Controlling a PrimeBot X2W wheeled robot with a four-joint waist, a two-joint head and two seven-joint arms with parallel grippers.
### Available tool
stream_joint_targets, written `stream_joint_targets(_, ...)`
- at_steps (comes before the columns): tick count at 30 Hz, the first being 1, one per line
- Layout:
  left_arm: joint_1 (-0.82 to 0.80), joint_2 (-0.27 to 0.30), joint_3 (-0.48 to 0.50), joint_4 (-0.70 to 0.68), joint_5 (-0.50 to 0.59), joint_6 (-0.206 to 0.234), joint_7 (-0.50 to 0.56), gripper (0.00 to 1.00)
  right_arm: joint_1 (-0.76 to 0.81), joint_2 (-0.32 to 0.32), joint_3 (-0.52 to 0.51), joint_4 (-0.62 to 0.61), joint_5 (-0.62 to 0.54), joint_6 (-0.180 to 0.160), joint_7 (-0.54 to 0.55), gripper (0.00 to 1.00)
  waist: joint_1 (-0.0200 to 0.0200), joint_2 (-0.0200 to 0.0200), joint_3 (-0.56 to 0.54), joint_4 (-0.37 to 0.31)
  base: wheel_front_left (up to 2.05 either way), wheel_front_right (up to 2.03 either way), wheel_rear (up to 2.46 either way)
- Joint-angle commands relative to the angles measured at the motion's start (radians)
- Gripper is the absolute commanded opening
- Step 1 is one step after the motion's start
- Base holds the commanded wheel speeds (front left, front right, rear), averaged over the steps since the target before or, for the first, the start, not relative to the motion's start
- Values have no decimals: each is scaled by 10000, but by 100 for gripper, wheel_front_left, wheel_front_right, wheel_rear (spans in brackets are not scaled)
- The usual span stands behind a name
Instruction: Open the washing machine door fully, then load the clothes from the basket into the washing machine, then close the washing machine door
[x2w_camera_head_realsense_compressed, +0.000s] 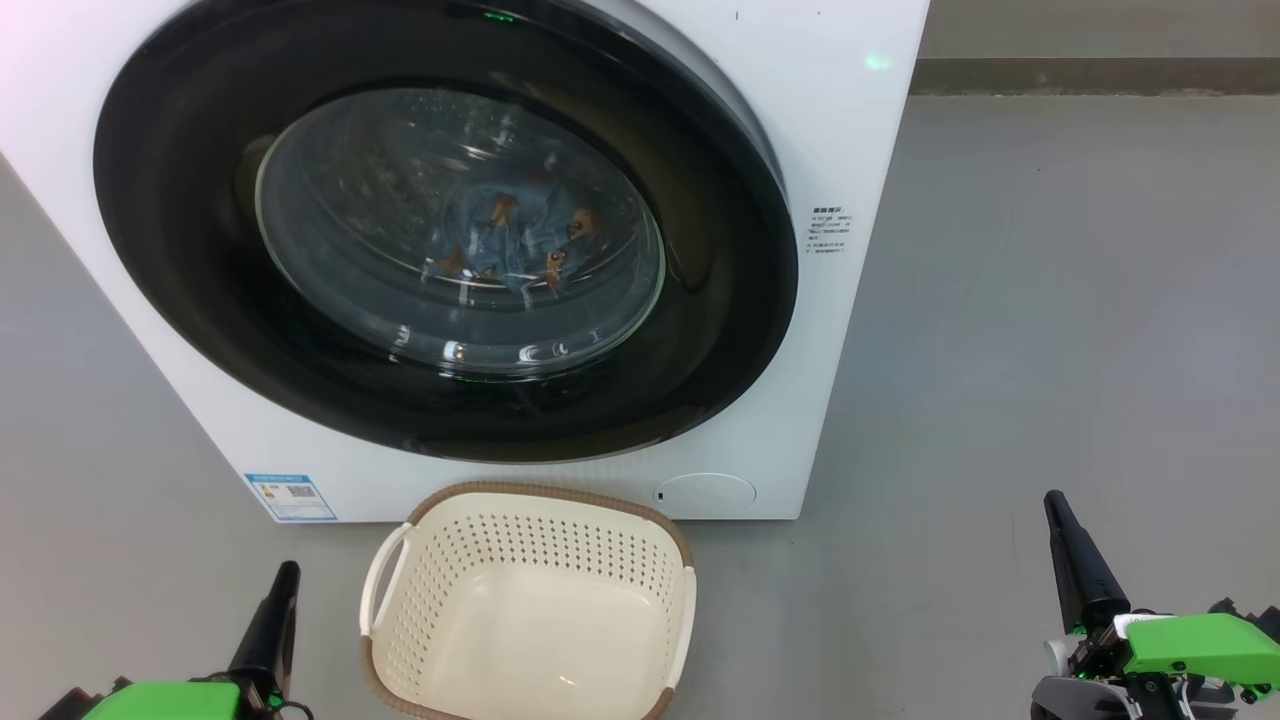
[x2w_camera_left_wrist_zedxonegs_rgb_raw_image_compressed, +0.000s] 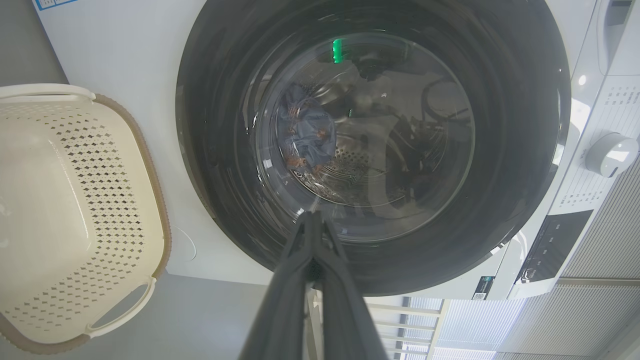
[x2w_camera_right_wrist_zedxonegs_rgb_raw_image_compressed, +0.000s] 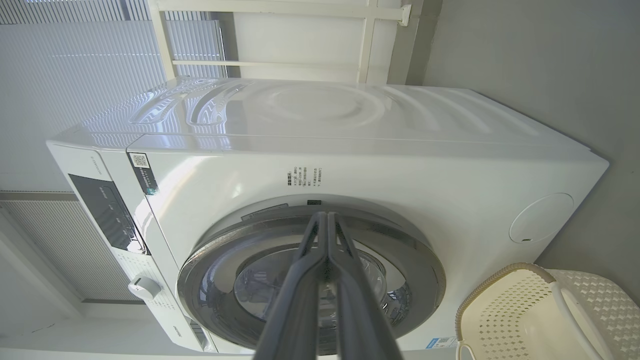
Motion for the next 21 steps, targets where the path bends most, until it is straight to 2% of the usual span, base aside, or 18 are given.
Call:
stream_joint_targets(1, -418, 106, 359, -192, -13, -27, 51, 0, -84, -36, 238, -303, 100, 16, 84, 0, 0, 0, 0, 0, 0, 0, 0)
stream_joint_targets(21, -419, 101, 366, -192, -8, -27, 56, 0, -83, -35, 241, -303, 103, 16, 82, 0, 0, 0, 0, 0, 0, 0, 0)
